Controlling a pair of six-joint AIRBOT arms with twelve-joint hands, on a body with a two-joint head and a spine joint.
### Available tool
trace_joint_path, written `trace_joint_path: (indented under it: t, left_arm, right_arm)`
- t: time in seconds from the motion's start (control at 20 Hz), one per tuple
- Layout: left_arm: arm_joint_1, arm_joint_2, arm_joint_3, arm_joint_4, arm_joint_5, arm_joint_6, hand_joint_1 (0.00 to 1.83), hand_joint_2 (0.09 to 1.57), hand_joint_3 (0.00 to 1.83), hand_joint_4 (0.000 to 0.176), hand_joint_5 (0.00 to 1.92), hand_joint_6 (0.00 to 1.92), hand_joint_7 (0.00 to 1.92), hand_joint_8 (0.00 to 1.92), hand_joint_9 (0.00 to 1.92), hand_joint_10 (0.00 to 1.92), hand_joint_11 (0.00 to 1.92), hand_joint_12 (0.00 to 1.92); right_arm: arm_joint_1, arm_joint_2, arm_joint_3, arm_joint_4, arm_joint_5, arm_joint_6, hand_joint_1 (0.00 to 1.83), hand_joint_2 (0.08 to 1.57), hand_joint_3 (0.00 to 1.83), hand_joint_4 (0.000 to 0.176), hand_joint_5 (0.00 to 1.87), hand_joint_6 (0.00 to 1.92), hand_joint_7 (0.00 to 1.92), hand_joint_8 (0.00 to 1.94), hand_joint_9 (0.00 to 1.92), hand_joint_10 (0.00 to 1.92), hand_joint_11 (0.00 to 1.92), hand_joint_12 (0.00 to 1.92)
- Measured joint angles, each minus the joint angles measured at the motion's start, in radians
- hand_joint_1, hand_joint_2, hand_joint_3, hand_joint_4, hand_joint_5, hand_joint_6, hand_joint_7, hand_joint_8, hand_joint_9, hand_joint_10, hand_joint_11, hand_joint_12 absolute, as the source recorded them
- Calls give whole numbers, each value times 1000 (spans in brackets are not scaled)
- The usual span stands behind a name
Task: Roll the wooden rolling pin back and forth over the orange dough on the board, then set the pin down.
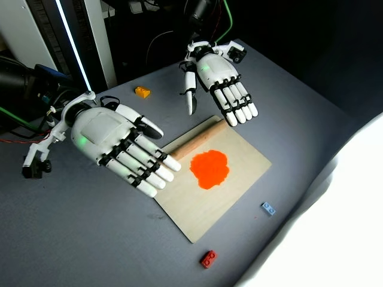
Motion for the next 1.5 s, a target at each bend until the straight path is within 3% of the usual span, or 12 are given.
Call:
trace_joint_path:
  t: [0.1,0.25,0.3,0.35,1.1,1.5]
  left_arm:
    - [-1,-26,14,-15,-17,9,0,1209,0,0,0,0,2,0,0,0,0,0]
    - [-1,-66,37,-28,-24,16,0,1233,0,0,0,0,0,0,0,0,0,0]
    - [0,-72,44,-20,-24,16,0,1253,0,0,0,0,0,0,0,0,0,0]
    - [0,-77,52,-18,-28,16,0,1276,11,0,0,0,0,0,0,0,0,0]
    - [8,-159,118,-55,-39,18,0,1459,37,0,0,0,0,0,0,0,0,0]
    - [7,-201,145,-50,-37,18,0,1460,21,0,15,6,0,0,0,0,0,0]
  right_arm:
    - [0,-41,44,3,-26,9,0,1398,27,0,166,14,154,13,121,15,0,354]
    - [0,-72,86,-16,-35,16,0,1432,21,0,135,3,149,2,115,5,0,206]
    - [0,-77,96,-16,-39,16,0,1435,18,0,84,3,94,3,60,4,0,40]
    - [-1,-77,99,-14,-48,16,0,1438,18,0,65,0,60,0,19,0,0,7]
    - [-19,-99,142,-19,-95,27,0,1452,18,0,65,12,41,11,9,4,0,0]
    - [-35,-111,164,-22,-126,36,0,1468,21,0,62,9,28,3,4,2,0,0]
